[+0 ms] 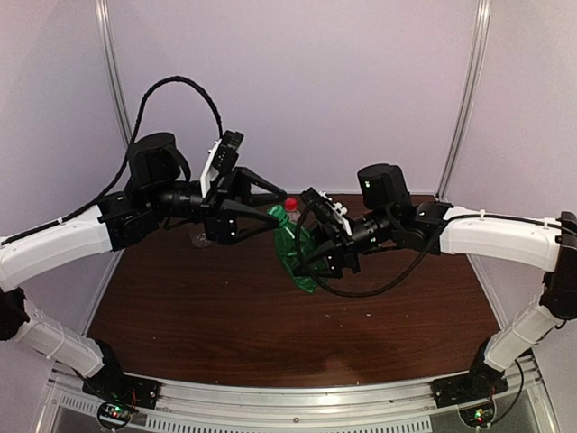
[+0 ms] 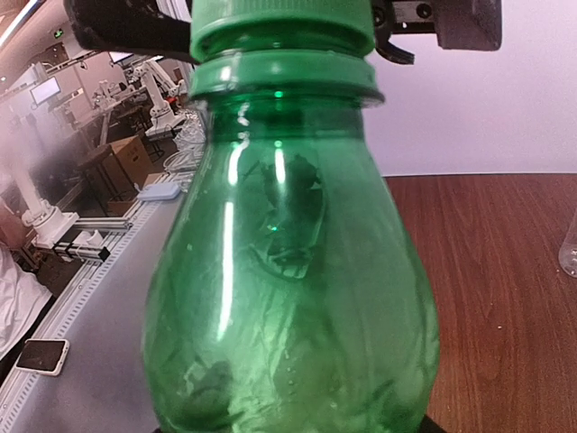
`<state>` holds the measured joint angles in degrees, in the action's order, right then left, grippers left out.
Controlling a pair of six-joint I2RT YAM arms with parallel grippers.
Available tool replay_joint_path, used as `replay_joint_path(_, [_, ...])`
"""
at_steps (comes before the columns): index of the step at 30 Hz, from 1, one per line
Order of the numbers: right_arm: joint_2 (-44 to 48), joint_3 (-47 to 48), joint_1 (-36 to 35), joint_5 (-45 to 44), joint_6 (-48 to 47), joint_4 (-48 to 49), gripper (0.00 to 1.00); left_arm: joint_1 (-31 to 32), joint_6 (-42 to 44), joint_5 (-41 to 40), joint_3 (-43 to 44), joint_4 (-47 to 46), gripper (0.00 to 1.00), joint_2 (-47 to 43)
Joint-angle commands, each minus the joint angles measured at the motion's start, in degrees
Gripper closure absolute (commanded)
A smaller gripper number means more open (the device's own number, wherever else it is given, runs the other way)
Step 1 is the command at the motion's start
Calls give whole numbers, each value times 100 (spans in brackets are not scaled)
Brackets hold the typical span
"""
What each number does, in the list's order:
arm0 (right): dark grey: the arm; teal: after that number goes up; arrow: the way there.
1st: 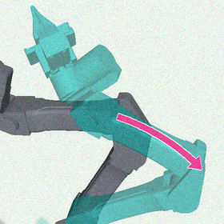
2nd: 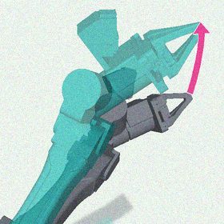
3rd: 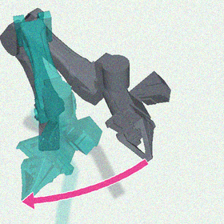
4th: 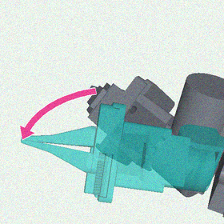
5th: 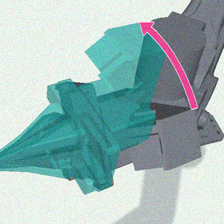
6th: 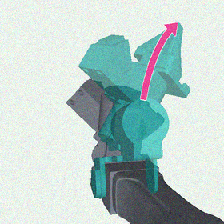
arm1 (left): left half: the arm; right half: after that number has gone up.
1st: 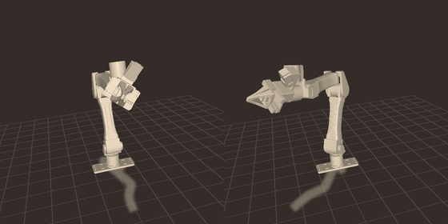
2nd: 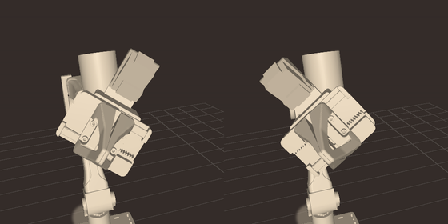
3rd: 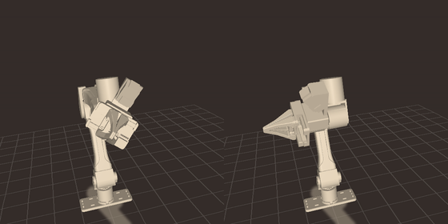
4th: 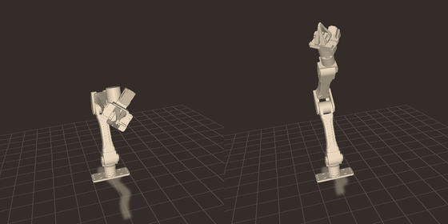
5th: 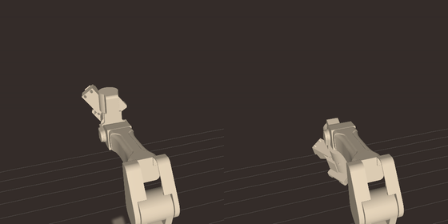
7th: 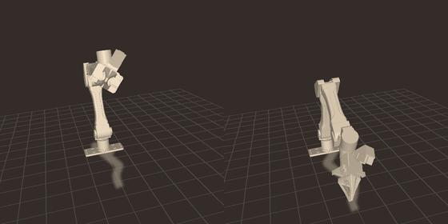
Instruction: Unscrew the bottle caps
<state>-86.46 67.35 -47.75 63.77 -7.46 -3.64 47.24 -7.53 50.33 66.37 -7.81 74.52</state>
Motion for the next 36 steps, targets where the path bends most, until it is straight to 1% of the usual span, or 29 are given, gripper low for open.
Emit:
replay_joint_path(1, [-58,164,29,397,21,-7,53,-40,-144,497,33,-449,38,220])
replay_joint_path(9, [-64,164,37,355,-8,-28,53,-40,-285,644,55,-574,64,361])
replay_joint_path(15, [-54,160,51,154,-35,-91,53,-40,-338,525,43,-556,73,353])
replay_joint_path(18, [-11,164,55,-332,-26,-150,54,-40,-456,250,43,-517,77,331])
replay_joint_path(20, [33,170,63,-824,6,-188,55,-40,-551,-96,43,-460,77,303])
replay_joint_path(22, [71,166,64,-1407,72,-181,55,-33,-689,-621,62,-333,76,275])
replay_joint_path(26, [137,96,48,-2644,230,-1,55,31,-1109,-2143,291,176,76,243])
replay_joint_path(28, [171,9,18,-3181,284,192,56,55,-1451,-2880,422,406,77,262])
replay_joint_path(30, [206,-85,-40,-3748,296,342,57,83,-1855,-3442,464,438,77,293])
replay_joint_path(33, [246,-203,-155,-4439,231,586,58,186,-2118,-3914,498,439,73,389])
replay_joint_path(36, [285,-295,-181,-4655,245,717,58,256,-2165,-3994,579,439,72,529])
